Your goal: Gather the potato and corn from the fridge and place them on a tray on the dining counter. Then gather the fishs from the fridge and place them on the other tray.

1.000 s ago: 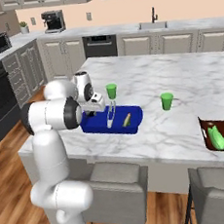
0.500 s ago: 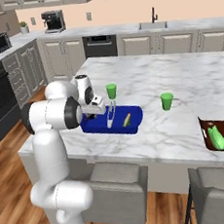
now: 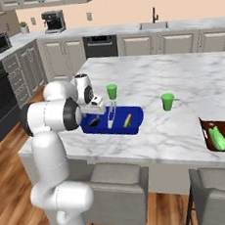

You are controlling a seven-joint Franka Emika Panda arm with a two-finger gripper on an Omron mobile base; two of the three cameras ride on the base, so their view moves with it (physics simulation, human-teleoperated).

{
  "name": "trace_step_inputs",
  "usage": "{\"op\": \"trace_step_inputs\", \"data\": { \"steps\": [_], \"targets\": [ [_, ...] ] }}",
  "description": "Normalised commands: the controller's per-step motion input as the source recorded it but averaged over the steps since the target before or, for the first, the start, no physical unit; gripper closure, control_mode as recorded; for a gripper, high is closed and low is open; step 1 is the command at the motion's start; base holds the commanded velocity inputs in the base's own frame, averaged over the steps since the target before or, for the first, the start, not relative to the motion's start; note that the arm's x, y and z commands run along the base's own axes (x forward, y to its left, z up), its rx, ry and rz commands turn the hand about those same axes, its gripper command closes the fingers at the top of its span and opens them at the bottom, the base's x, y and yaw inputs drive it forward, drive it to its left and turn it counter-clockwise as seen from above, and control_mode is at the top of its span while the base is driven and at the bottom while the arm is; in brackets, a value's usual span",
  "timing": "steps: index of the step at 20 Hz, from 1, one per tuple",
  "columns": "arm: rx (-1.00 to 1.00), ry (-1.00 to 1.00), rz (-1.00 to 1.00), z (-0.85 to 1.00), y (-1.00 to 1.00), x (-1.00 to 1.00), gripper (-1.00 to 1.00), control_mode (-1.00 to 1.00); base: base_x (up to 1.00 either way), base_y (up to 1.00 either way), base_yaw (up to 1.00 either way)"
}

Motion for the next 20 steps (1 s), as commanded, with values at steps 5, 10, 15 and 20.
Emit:
{"op": "trace_step_inputs", "data": {
  "steps": [5,10,15,20],
  "targets": [
    [0.01,0.0,-0.07,0.58,0.0,-1.0,-1.0,-1.0,0.0,0.0,0.0],
    [0.03,0.0,-0.01,0.04,-0.38,-1.0,-1.0,-1.0,0.0,0.0,0.0],
    [0.0,0.0,-0.06,-0.18,-0.55,-1.0,-1.0,-1.0,0.0,0.0,0.0],
    [-0.06,0.09,-0.09,-0.71,-0.83,-0.26,-1.0,-1.0,0.0,0.0,0.0]
  ]
}}
